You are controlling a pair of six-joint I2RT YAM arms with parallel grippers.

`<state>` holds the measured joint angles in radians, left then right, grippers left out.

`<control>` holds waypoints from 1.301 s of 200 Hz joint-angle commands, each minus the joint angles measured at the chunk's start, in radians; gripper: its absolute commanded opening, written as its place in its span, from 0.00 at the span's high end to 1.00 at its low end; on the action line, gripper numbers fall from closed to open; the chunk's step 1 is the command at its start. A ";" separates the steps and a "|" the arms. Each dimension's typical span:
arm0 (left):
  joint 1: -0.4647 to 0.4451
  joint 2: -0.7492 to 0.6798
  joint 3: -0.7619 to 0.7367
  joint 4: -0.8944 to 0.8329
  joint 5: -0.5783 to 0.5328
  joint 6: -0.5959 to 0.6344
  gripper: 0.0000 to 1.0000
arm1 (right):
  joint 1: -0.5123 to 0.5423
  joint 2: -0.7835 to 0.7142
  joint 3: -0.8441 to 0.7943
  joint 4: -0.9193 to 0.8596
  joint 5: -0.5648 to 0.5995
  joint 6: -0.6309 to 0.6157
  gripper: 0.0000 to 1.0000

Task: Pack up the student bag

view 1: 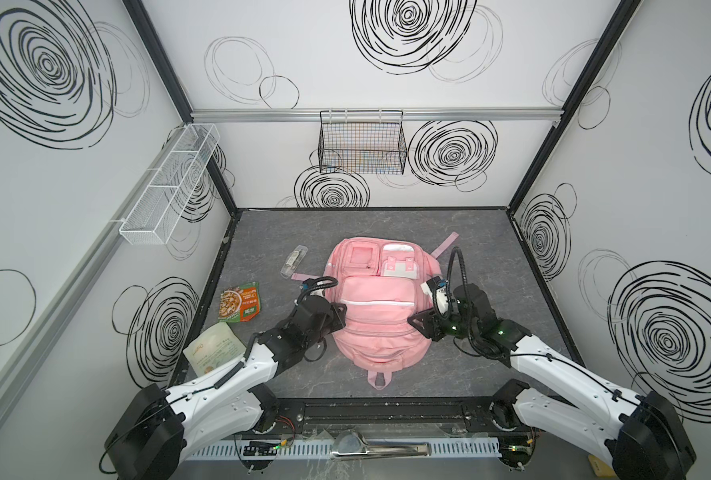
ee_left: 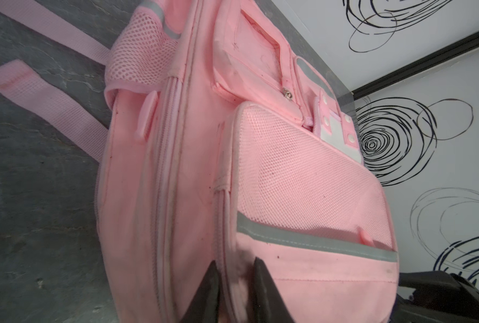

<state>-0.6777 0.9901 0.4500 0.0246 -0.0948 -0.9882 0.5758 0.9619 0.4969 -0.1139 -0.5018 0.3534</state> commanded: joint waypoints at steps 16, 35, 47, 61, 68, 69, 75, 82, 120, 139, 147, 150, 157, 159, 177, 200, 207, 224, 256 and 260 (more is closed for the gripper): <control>0.001 -0.044 -0.016 0.092 -0.022 -0.053 1.00 | 0.026 -0.011 -0.021 -0.023 0.082 0.018 0.51; 0.001 -0.065 -0.029 0.098 -0.039 -0.089 1.00 | 0.044 -0.013 -0.021 -0.026 0.110 0.022 0.51; 0.001 -0.081 -0.037 0.103 -0.046 -0.117 1.00 | 0.056 -0.013 -0.021 -0.032 0.129 0.021 0.51; 0.001 -0.099 -0.050 0.113 -0.050 -0.159 1.00 | 0.071 -0.016 -0.023 -0.030 0.145 0.021 0.51; 0.001 -0.107 -0.058 0.120 -0.049 -0.181 1.00 | 0.076 -0.017 -0.024 -0.025 0.148 0.020 0.53; 0.001 -0.108 -0.059 0.120 -0.049 -0.186 1.00 | 0.077 -0.017 -0.025 -0.024 0.149 0.020 0.53; 0.001 -0.116 -0.065 0.126 -0.048 -0.206 1.00 | 0.083 -0.017 -0.026 -0.020 0.149 0.017 0.55; 0.001 -0.122 -0.072 0.130 -0.049 -0.229 1.00 | 0.089 -0.018 -0.029 -0.013 0.145 0.013 0.59; -0.003 -0.147 -0.102 0.150 -0.067 -0.320 1.00 | 0.116 -0.023 -0.056 0.031 0.132 0.009 0.78; -0.006 -0.156 -0.106 0.146 -0.088 -0.330 1.00 | 0.117 -0.025 -0.061 0.035 0.131 0.016 0.81; -0.006 -0.159 -0.105 0.143 -0.094 -0.331 1.00 | 0.119 -0.028 -0.062 0.033 0.136 0.018 0.83; -0.006 -0.160 -0.104 0.143 -0.095 -0.328 1.00 | 0.119 -0.029 -0.063 0.031 0.138 0.018 0.83; -0.007 -0.161 -0.104 0.140 -0.099 -0.328 1.00 | 0.119 -0.032 -0.064 0.028 0.143 0.019 0.86; -0.007 -0.162 -0.105 0.140 -0.100 -0.328 1.00 | 0.119 -0.033 -0.064 0.028 0.145 0.019 0.87; -0.008 -0.166 -0.105 0.137 -0.106 -0.334 1.00 | 0.119 -0.041 -0.066 0.024 0.146 0.022 0.91; -0.020 -0.179 -0.108 0.136 -0.127 -0.361 1.00 | 0.122 -0.058 -0.066 0.028 0.141 0.041 1.00; -0.028 -0.184 -0.108 0.134 -0.141 -0.369 1.00 | 0.127 -0.061 -0.063 0.029 0.139 0.045 1.00; -0.057 -0.188 -0.105 0.133 -0.181 -0.390 1.00 | 0.148 -0.066 -0.049 0.029 0.144 0.056 1.00; -0.122 -0.169 -0.097 0.151 -0.253 -0.429 1.00 | 0.209 -0.058 -0.017 0.045 0.149 0.092 1.00; -0.130 -0.165 -0.095 0.152 -0.262 -0.434 1.00 | 0.218 -0.056 -0.014 0.049 0.149 0.098 1.00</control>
<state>-0.7654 0.8249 0.3420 0.0742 -0.2497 -1.3590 0.7395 0.9062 0.4461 -0.0769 -0.3386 0.4149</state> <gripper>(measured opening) 0.098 0.063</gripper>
